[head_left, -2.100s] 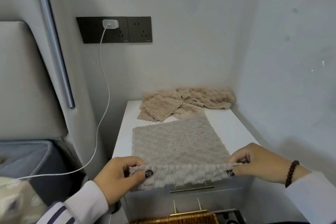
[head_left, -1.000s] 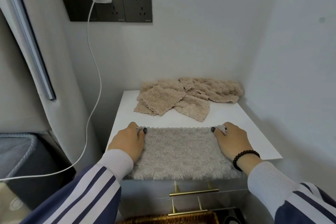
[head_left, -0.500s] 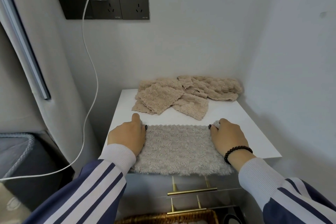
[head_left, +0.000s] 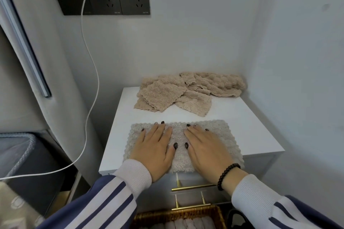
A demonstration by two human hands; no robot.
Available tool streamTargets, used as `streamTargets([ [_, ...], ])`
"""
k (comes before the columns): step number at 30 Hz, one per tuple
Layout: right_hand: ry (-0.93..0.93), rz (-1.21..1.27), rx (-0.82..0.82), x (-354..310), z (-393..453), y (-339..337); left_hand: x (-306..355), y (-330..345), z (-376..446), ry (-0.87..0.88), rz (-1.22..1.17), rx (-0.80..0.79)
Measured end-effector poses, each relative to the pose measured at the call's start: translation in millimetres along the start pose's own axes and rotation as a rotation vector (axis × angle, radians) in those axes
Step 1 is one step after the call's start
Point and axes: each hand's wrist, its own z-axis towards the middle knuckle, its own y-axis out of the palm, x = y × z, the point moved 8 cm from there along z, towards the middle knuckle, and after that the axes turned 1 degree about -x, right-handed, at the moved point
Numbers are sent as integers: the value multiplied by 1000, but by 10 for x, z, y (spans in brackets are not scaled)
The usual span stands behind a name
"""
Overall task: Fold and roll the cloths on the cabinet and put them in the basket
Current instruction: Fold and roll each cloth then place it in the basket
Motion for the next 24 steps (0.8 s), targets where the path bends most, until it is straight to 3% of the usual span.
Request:
streamTargets([
  [10, 159, -40, -209, 521, -121, -119, -163, -40, -169, 75, 1, 26],
  [13, 190, 18, -212, 573, -80, -166, -129, -82, -284, 99, 101, 160],
  [18, 260, 161, -213, 625, 61, -233, 136, 29, -472, 323, 197, 202],
  [24, 320, 211, -209, 649, 249, -385, 31, -191, -484, 413, 109, 325],
])
